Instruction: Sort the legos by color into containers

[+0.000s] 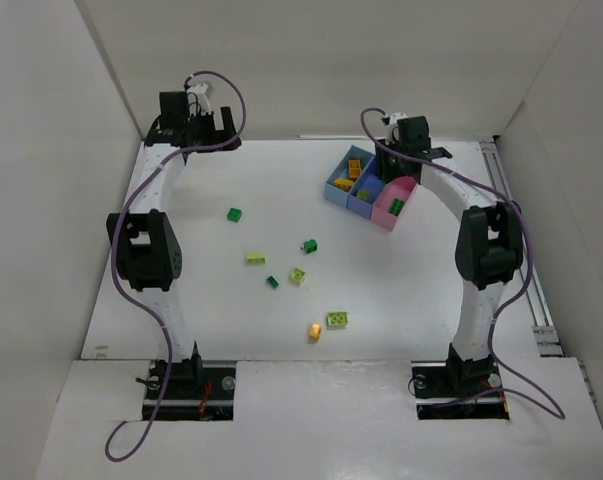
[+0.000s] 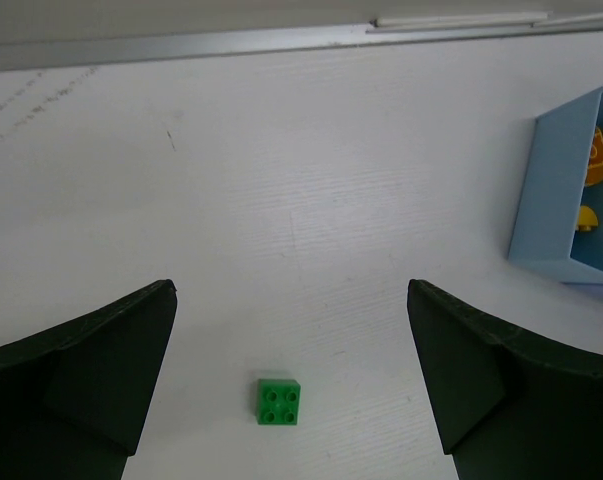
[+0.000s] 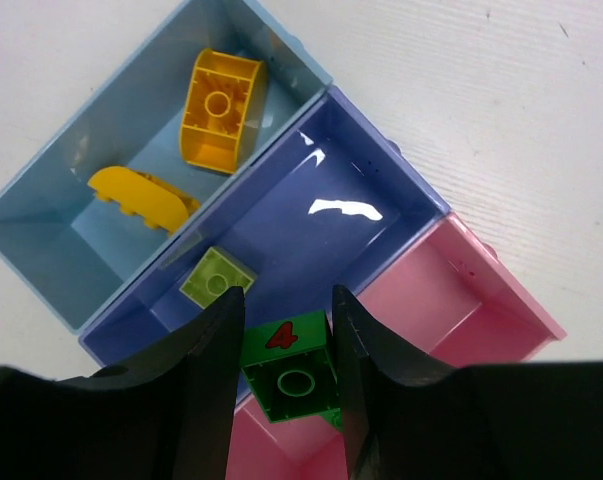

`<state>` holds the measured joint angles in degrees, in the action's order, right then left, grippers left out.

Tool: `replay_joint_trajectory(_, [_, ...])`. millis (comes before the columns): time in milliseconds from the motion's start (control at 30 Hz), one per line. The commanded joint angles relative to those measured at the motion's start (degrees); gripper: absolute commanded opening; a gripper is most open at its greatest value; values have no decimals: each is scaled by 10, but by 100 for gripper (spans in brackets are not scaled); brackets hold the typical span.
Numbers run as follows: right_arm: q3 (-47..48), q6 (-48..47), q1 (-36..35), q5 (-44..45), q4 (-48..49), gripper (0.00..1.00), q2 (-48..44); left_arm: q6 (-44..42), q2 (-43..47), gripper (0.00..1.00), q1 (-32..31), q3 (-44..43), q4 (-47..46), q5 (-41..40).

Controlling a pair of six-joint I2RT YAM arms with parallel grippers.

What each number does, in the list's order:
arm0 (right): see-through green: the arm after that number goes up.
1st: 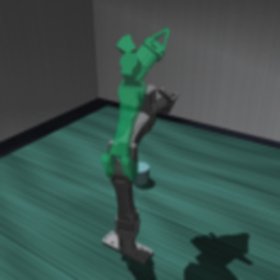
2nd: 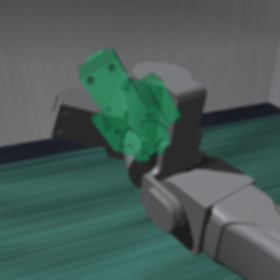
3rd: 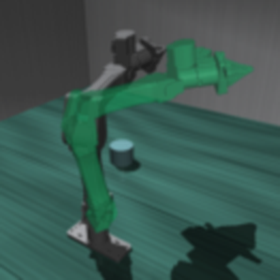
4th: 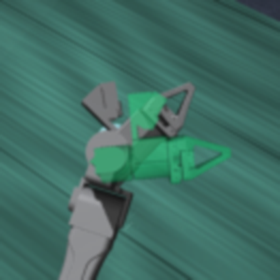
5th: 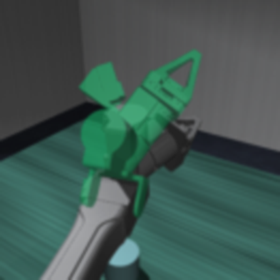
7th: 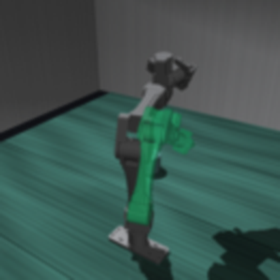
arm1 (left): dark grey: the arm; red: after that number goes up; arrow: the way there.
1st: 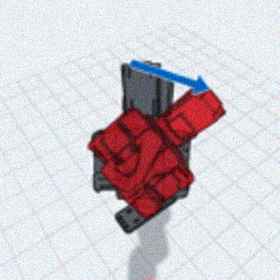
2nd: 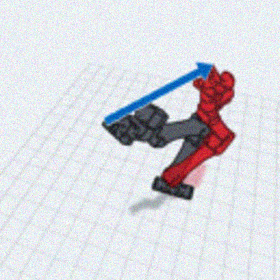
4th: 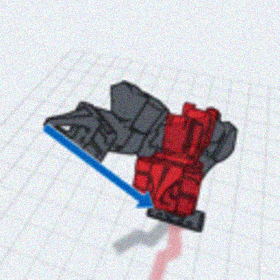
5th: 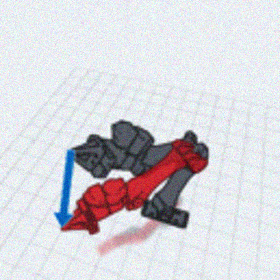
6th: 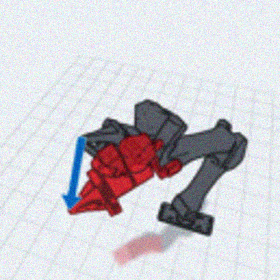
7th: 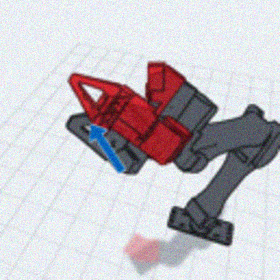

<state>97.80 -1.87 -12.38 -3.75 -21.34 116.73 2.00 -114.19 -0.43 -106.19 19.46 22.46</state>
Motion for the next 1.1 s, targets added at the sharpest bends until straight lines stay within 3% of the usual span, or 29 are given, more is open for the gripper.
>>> replay_joint_trajectory(0, [4, 22, 21, 23, -10, 30, -17, 2, -14, 100, 10, -70, -30, 18])
replay_joint_trajectory(367, [-2, 48, 51, 50, -17, 34, -17, 25, -70, 100, 10, -148, -15, 1])
replay_joint_trajectory(667, [27, 31, 52, 13, -19, 57, 10, 35, -82, 100, 16, -166, -6, 12])
replay_joint_trajectory(767, [27, 31, 52, 18, -13, 66, -1, 25, -67, 100, 16, -146, 1, -7])
replay_joint_trajectory(900, [12, 17, 52, 18, 6, 67, -25, 25, -31, 100, 16, -108, 1, -13])
replay_joint_trajectory(1067, [-54, -24, 15, 33, 35, 70, -105, 33, 63, 100, -3, 32, -11, -18])
